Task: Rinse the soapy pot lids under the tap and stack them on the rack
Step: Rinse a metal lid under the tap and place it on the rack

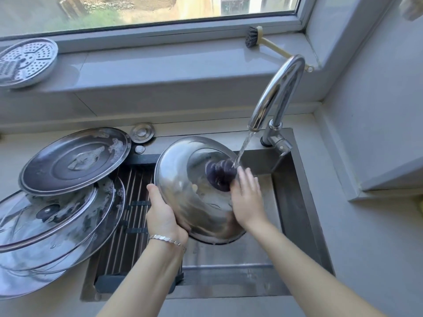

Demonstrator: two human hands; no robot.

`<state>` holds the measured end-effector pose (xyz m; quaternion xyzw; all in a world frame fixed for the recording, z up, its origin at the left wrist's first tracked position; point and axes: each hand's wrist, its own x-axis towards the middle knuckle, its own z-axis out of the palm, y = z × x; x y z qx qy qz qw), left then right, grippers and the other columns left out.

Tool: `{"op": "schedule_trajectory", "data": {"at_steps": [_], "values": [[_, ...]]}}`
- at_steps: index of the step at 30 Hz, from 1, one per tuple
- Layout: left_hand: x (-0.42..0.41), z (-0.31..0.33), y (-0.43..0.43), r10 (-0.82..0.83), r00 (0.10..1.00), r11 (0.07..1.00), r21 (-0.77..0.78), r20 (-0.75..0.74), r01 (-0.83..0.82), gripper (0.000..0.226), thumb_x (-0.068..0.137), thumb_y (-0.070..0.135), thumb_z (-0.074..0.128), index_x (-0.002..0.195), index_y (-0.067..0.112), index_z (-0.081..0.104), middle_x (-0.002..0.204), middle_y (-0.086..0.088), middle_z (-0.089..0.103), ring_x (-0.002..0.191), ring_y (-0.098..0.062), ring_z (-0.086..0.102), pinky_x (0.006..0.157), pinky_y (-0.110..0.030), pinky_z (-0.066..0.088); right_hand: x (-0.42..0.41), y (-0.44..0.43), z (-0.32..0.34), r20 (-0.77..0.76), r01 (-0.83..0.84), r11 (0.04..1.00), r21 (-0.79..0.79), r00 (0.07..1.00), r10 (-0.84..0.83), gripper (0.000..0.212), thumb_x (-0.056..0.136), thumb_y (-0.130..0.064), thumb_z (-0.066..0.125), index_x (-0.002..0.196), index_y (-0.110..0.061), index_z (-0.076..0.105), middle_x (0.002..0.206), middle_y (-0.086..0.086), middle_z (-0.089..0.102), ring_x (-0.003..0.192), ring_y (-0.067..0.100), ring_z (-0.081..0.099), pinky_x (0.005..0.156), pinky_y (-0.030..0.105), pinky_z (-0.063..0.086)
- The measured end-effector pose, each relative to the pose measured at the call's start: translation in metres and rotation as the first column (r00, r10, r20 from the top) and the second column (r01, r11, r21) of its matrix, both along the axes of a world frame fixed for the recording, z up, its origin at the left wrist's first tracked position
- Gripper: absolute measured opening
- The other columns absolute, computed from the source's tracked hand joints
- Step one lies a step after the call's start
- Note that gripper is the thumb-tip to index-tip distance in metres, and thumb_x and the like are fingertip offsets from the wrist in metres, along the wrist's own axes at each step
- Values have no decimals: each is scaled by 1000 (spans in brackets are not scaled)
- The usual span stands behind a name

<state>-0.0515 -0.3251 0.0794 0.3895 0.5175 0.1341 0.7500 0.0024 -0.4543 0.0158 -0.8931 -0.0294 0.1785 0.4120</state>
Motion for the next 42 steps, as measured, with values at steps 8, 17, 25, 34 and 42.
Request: {"op": "schedule_trajectory", "data": {"at_steps": [8,17,25,34,42], "values": [[-5,2,-11,-388,916,915,80,-104,396,58,91,53,41,82,4,70,83,-18,70,78,-32,68,75,-42,55,77,7,41,-43,-159,983,89,986,163,43,97,-36,25,109,-25,65,108,1,62,111,23,53,96,36,39],[11,-4,-13,-339,933,919,170,-120,356,34,98,37,35,75,22,56,56,10,64,62,-10,62,44,-12,48,1,59,53,525,-408,906,-112,749,403,44,88,-32,32,103,-17,71,117,1,65,124,21,47,108,31,12],[1,13,-12,-368,923,853,354,-114,384,54,92,47,41,72,1,60,64,-16,49,65,-26,47,58,-32,37,103,17,5,-435,273,942,192,885,-168,37,89,-34,28,63,-17,48,76,11,57,84,30,56,93,45,44],[27,6,-14,-243,969,937,247,-51,248,47,92,44,46,63,8,57,72,-12,59,71,-23,55,69,-33,45,36,71,68,204,-150,988,29,969,141,42,96,-37,31,134,-26,44,154,3,21,144,20,9,118,40,0],[34,4,27,-121,992,992,27,37,120,63,91,57,32,102,6,66,70,-10,73,62,-19,70,58,-27,58,-33,7,-7,624,-545,820,-176,582,521,44,99,-38,27,141,-23,33,150,-1,29,141,17,23,117,35,15]]}}
